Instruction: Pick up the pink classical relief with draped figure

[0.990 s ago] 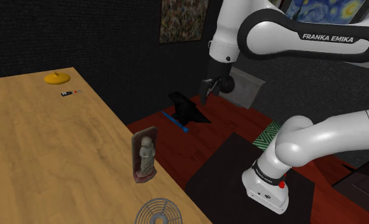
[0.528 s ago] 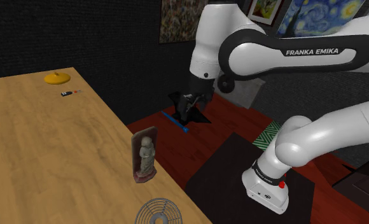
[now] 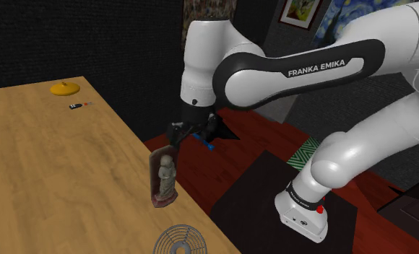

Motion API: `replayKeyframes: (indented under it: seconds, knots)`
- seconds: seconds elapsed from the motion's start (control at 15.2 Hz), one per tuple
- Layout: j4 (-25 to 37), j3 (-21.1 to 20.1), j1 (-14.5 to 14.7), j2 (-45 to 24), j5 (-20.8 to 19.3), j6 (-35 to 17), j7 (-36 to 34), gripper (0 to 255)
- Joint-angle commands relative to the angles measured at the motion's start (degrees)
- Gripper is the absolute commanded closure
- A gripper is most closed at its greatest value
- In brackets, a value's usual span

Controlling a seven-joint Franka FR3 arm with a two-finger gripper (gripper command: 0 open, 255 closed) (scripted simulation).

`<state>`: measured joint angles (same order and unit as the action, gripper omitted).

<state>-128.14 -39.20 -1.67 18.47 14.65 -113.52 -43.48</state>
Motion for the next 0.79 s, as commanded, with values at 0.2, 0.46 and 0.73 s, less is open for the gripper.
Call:
replayKeyframes:
  seconds: [0.2, 0.46, 0.73]
  knots:
    - [6.26, -7.28, -1.83, -12.32, -6.20, -5.54, -13.65, 0]
    - [5.36, -7.84, -1.64, -14.58, -7.80, -8.20, -15.32, 0]
    - [3.31, -8.28, -1.59, -16.69, -9.42, -11.81, -16.40, 0]
